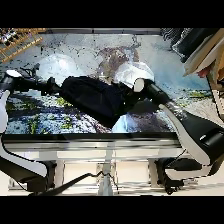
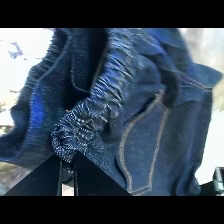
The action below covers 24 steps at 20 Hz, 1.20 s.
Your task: Fold the clothes and pants, and hang the long-sleeved shirts on hangers.
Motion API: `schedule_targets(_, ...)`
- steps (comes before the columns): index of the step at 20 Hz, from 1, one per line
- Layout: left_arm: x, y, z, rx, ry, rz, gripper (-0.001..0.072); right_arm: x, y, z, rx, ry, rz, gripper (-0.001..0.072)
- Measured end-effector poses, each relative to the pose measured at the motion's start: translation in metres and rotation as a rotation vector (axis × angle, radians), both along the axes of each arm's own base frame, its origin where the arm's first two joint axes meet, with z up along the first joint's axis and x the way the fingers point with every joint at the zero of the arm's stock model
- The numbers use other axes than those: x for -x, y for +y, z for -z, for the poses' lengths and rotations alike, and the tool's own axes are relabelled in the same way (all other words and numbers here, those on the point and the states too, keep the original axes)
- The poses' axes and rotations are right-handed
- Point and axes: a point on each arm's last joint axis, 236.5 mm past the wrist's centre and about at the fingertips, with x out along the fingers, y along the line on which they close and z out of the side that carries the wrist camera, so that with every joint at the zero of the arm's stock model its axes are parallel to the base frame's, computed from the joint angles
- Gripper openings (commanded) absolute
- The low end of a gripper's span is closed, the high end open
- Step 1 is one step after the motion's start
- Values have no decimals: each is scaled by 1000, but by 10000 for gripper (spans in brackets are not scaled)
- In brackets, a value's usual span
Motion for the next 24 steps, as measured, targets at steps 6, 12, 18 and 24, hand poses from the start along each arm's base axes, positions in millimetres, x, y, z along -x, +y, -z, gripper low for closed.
schedule_targets(6, 4, 11, 9, -17, 22, 1, 478, 29, 12, 10, -77, 73, -27, 523)
schedule_targets(12, -5, 51, -39, -48, -81, -66, 478, -2, -50, -8, -106, 53, 245, 697)
schedule_targets(18, -12, 46, -91, -61, -212, -67, 476, -26, -59, 25, -275, 106, 632, 696)
schedule_targets(24, -18, -14, -101, -59, -290, 58, 355, -52, -14, 44, -406, 141, 715, 166)
